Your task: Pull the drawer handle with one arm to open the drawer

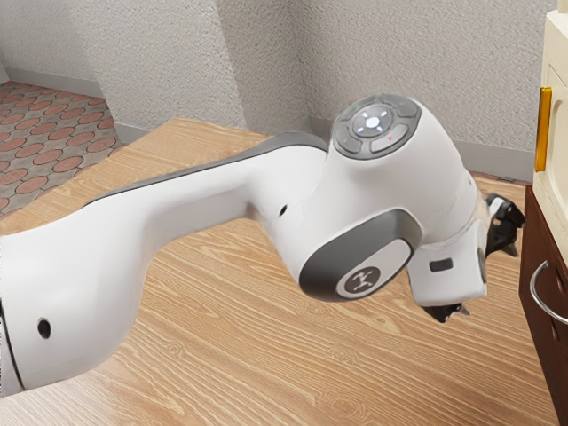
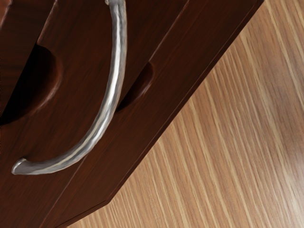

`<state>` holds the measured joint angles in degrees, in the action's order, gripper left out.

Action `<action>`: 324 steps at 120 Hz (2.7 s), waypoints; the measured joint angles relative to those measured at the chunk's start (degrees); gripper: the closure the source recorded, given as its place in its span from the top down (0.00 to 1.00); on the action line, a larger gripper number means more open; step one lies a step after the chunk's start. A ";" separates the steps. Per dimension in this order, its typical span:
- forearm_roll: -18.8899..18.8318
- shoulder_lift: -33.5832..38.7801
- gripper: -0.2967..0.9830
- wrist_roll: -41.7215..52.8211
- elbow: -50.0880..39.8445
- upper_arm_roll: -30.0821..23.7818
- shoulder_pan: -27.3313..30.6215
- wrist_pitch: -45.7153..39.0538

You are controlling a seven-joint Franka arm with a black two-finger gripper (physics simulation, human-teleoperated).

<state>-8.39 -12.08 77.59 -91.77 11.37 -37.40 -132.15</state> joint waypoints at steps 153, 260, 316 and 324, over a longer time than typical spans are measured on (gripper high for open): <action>1.09 -3.88 0.81 6.69 -1.66 -3.36 1.95 -8.03; 0.41 5.05 0.67 7.63 -12.95 -1.17 1.39 -8.13; 0.04 10.45 0.68 7.67 -18.61 1.13 0.17 -8.12; -0.03 11.17 0.69 7.68 -19.35 1.64 -0.24 -8.15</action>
<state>-8.42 -0.91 85.26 -111.12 13.01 -37.64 -140.30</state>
